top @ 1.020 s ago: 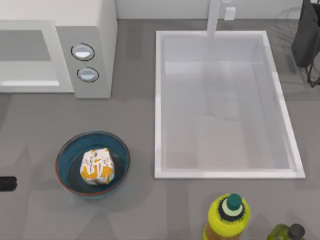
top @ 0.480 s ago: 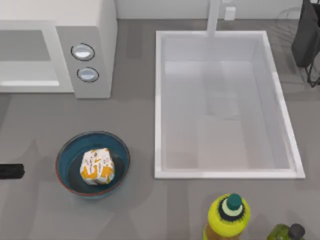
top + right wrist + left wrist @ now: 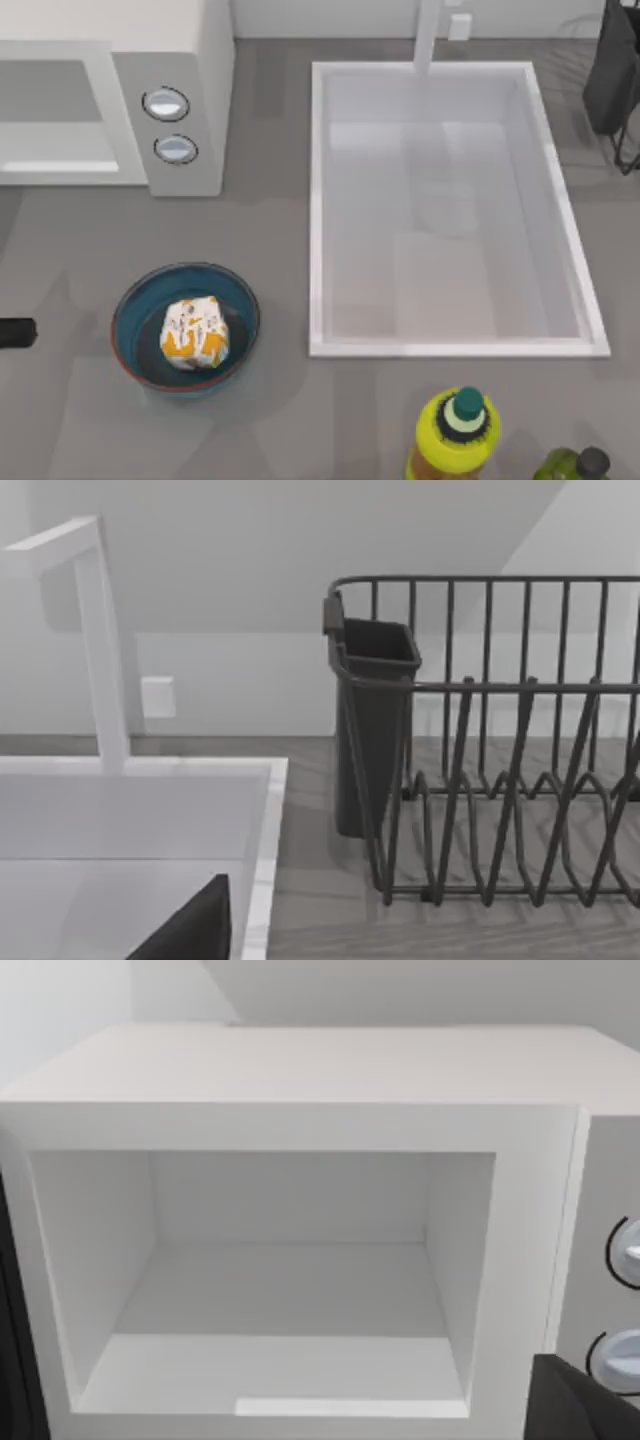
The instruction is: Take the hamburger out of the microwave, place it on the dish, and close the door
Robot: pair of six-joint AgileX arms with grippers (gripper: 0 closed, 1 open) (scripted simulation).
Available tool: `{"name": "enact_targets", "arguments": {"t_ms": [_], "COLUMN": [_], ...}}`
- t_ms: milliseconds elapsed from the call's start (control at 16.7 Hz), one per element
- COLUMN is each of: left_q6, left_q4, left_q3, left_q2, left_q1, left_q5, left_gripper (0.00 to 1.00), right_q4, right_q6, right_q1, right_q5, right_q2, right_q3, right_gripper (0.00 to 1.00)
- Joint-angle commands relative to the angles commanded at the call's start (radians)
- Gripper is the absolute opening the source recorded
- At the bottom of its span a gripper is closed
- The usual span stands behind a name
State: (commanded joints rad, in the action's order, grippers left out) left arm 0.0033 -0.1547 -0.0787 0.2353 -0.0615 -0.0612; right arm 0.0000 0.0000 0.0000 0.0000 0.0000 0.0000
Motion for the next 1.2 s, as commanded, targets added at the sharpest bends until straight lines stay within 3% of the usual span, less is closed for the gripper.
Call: {"name": "enact_targets", "arguments": {"t_ms": [360, 780, 1200], "left_q6": [0.001, -0.001, 0.008], "left_q4": [0.008, 0.137, 0.155], "left_q3": [-0.008, -0.094, -0.108], "left_q2": [0.001, -0.044, -0.035], "left_q1": [-0.013, -0.256, -0.257], "left_q5": [-0.012, -0.256, -0.260], "left_gripper": [0.00, 0.00, 0.00], "right_q4": [0.000, 0.000, 0.000], "right_q6": [0.000, 0.000, 0.000], "right_q1": [0.000, 0.000, 0.000], "right_q5": [0.000, 0.000, 0.000], "right_q2": [0.000, 0.000, 0.000], "right_q3": [0.000, 0.000, 0.000], "right_gripper": [1.00, 1.00, 1.00]}}
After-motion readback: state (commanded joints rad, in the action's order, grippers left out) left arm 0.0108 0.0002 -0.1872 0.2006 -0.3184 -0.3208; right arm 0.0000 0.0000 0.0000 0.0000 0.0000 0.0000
